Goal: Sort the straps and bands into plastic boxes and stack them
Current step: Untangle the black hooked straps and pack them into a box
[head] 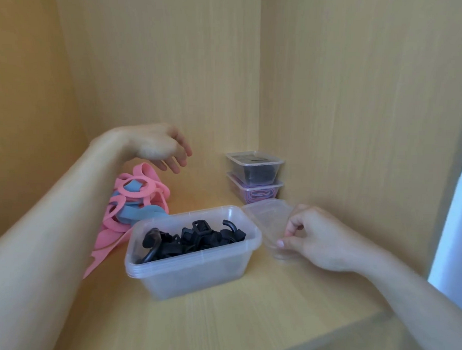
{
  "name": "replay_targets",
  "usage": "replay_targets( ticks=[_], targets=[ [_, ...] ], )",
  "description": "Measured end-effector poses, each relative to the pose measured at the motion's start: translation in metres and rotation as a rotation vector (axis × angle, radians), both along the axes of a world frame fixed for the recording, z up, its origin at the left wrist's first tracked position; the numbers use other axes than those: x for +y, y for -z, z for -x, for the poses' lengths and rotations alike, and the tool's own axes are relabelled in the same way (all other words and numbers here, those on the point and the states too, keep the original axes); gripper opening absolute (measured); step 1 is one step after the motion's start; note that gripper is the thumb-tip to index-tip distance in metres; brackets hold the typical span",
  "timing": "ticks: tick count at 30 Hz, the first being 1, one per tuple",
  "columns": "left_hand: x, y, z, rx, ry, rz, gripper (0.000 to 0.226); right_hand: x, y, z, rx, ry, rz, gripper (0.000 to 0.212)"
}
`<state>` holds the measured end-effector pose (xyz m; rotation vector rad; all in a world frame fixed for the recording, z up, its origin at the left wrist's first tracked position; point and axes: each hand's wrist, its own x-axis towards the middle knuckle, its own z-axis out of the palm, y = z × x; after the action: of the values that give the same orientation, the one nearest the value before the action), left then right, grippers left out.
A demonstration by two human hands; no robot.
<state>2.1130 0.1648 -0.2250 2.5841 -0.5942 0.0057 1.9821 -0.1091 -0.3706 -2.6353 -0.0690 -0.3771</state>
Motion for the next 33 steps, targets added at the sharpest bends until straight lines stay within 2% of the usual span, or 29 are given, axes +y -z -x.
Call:
replay_targets(
  ticks=[5,11,14,17,22,24,26,30,33],
  targets=[
    [-0.001,-0.003,0.005,-0.012,0.023,-0.007,0.024,0.002,0.003,0.007,-0.157,-0.011,0.233,0.017],
    [-0.003,-0.004,0.007,-0.019,0.036,-0.010,0.026,0.008,-0.004,0.009,-0.353,-0.028,0.361,0.018],
    [-0.005,-0.004,0.006,-0.014,0.052,0.004,0.026,0.006,-0.012,0.008,-0.400,-0.025,0.362,0.015],
    [-0.005,-0.005,0.010,-0.027,0.101,0.001,0.030,0.004,-0.021,0.010,-0.471,-0.058,0.276,0.012],
    [-0.004,-0.009,0.021,-0.030,0.217,-0.053,0.067,0.009,-0.032,0.011,-0.553,-0.163,0.155,0.014],
    [-0.005,-0.009,0.023,-0.022,0.229,-0.094,0.070,0.017,-0.038,0.012,-0.588,-0.200,0.091,0.012],
    [-0.005,-0.009,0.022,-0.035,0.239,-0.090,0.059,0.026,-0.046,0.011,-0.615,-0.229,-0.002,0.012],
    [-0.005,-0.008,0.011,-0.119,0.223,0.116,0.014,0.039,-0.064,0.001,-0.612,-0.290,-0.289,0.018],
    [-0.001,-0.008,0.005,-0.216,0.172,0.226,0.008,0.041,-0.079,-0.019,-0.583,-0.293,-0.501,0.023]
  ],
)
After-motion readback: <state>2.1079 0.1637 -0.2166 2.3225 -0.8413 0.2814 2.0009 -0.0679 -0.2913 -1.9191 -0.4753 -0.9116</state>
